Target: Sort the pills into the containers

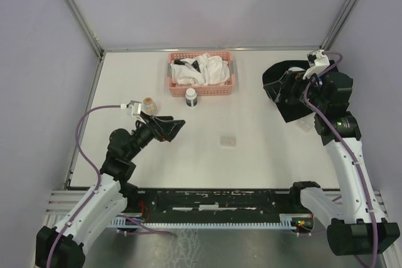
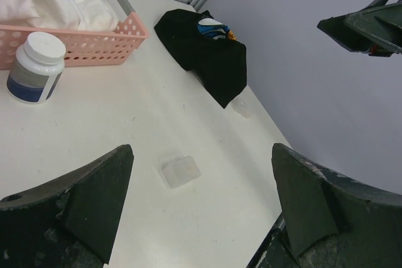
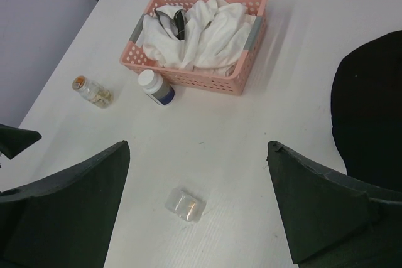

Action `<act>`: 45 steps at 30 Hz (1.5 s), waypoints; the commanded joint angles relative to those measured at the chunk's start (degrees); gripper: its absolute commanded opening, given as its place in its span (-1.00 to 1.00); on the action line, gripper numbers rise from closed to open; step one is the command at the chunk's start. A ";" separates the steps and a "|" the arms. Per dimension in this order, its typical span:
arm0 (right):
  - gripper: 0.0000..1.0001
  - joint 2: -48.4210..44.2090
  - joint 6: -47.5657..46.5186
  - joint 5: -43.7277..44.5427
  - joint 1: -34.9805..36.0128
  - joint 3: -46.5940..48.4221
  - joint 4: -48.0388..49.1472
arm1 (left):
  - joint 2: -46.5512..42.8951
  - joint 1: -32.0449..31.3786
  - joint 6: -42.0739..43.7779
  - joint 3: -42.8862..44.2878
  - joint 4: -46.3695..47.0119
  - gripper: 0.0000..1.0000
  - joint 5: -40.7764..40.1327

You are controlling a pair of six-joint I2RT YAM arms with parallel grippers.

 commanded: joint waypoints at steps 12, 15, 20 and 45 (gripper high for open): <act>0.97 9.71 -46.47 -33.98 4.87 -3.69 -6.67 | 2.13 0.01 -1.73 -3.68 10.85 0.94 0.63; 0.97 12.07 -63.34 -29.48 9.26 -3.71 -12.69 | 4.76 -0.02 -1.78 -4.51 13.50 0.93 0.53; 0.97 18.20 -82.22 -23.87 16.38 -1.68 -21.89 | 9.25 -0.02 -2.07 -3.98 13.81 0.90 0.61; 0.64 39.42 -60.03 8.87 37.58 -2.22 -0.87 | 5.05 -0.02 0.28 -9.98 13.56 0.87 -3.98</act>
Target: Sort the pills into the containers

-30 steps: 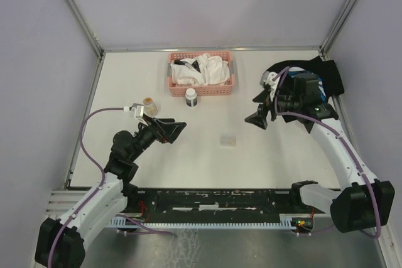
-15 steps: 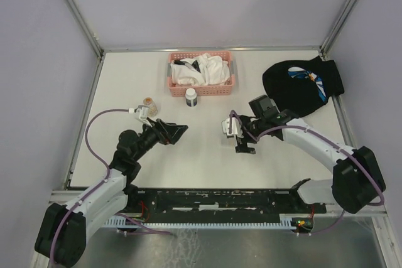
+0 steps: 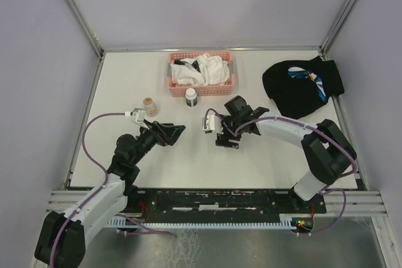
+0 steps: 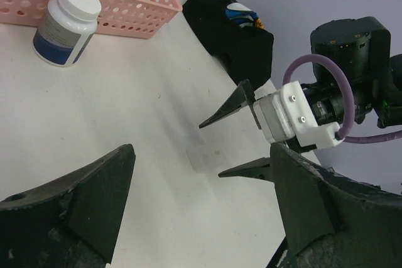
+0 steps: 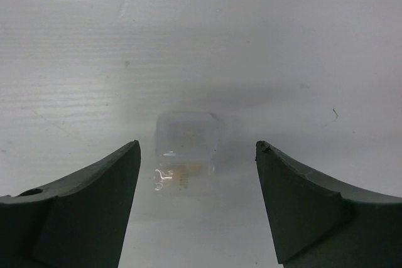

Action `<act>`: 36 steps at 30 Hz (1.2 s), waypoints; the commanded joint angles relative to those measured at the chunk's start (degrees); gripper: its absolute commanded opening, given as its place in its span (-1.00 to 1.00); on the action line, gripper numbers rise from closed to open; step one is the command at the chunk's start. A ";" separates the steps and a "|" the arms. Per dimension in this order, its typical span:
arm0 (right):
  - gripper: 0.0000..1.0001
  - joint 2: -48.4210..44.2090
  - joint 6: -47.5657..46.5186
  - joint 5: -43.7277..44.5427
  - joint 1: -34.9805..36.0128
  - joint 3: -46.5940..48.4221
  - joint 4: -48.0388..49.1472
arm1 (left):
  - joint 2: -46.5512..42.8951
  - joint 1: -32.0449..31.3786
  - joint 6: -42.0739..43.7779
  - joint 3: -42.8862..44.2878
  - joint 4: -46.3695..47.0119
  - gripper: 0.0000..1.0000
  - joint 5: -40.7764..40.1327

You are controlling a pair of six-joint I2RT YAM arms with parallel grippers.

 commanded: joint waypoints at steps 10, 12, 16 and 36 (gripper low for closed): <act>0.44 3.69 4.68 2.79 1.49 4.45 0.58 | -3.46 -0.03 1.99 -1.50 0.22 0.87 -1.57; 0.41 4.01 5.23 3.23 1.60 4.67 0.81 | -4.14 -0.04 1.83 -1.78 0.11 0.87 -1.69; 0.34 4.78 6.48 3.31 1.75 5.05 1.09 | -4.79 -0.04 1.73 -2.04 -0.17 0.87 -1.75; 0.13 6.61 7.66 5.05 2.75 6.88 -0.36 | -6.21 -0.03 1.29 -2.26 -1.46 0.87 -1.17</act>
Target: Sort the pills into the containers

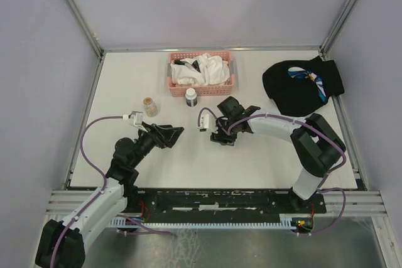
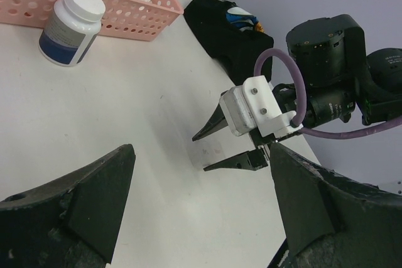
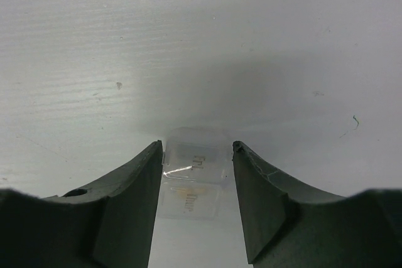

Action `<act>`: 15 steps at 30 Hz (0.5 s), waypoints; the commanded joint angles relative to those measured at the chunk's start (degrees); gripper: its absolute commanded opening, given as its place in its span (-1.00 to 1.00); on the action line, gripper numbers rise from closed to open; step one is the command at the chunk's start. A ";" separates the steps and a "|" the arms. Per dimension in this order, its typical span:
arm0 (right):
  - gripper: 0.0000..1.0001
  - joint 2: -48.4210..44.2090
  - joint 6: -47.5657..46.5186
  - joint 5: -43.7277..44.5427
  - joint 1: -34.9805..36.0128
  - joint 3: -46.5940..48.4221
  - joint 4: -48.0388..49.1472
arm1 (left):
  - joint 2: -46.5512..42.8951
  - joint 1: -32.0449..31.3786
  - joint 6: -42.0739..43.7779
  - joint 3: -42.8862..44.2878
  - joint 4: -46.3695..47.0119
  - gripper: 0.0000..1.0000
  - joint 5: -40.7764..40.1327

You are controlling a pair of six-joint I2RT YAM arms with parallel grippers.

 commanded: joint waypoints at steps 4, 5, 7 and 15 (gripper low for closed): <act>-0.05 0.39 1.23 1.97 0.57 3.22 -0.61 | -1.14 -0.06 1.10 -0.33 0.78 0.87 0.04; -0.13 0.05 1.38 1.98 0.54 3.35 -0.73 | -1.26 0.00 0.97 -0.33 0.78 0.87 0.09; -0.31 -1.07 2.28 1.86 0.54 3.73 -0.95 | -1.17 -0.04 1.00 -0.34 1.01 0.88 0.90; -0.65 -8.04 11.71 -6.27 -1.81 4.37 0.24 | 2.85 -2.36 0.51 -0.77 12.25 0.80 8.93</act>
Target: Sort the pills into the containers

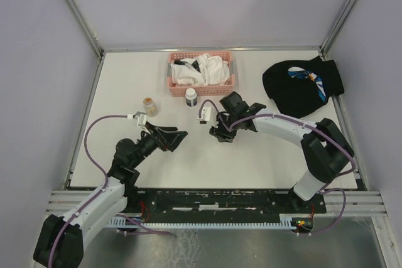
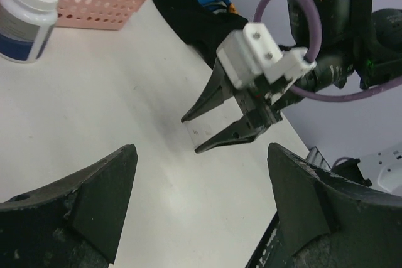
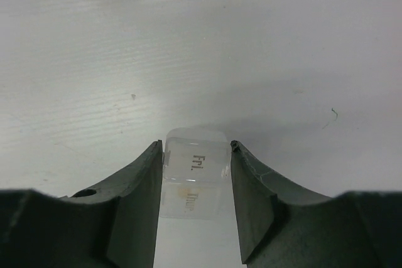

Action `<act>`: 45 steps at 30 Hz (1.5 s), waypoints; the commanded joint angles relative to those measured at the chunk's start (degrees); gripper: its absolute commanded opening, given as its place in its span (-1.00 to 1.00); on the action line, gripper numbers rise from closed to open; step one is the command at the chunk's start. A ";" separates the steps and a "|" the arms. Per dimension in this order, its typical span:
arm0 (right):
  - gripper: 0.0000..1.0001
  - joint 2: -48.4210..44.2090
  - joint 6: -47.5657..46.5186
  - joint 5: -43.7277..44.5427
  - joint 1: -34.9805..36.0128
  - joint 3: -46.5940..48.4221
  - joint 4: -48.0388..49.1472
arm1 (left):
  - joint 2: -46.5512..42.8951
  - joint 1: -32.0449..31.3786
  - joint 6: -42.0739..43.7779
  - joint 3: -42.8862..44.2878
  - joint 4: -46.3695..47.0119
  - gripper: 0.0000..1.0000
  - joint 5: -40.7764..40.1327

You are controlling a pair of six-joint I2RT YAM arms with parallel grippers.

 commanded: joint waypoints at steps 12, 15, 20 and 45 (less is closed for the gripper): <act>-0.80 -13.64 41.49 -10.26 -9.49 -2.01 16.81 | 9.25 -14.20 -11.08 2.82 15.71 0.74 -15.24; -0.81 -15.63 46.71 -9.70 -10.10 -3.82 19.94 | 13.10 -21.89 -13.38 6.71 12.59 0.74 -24.05; -0.81 -16.83 51.01 -9.59 -11.05 -4.88 20.97 | 20.78 -31.24 -14.12 13.35 10.61 0.74 -36.57; -0.82 -15.88 54.85 -13.26 -12.56 -5.64 21.94 | 43.09 -39.90 -21.29 35.46 -13.88 0.28 -55.72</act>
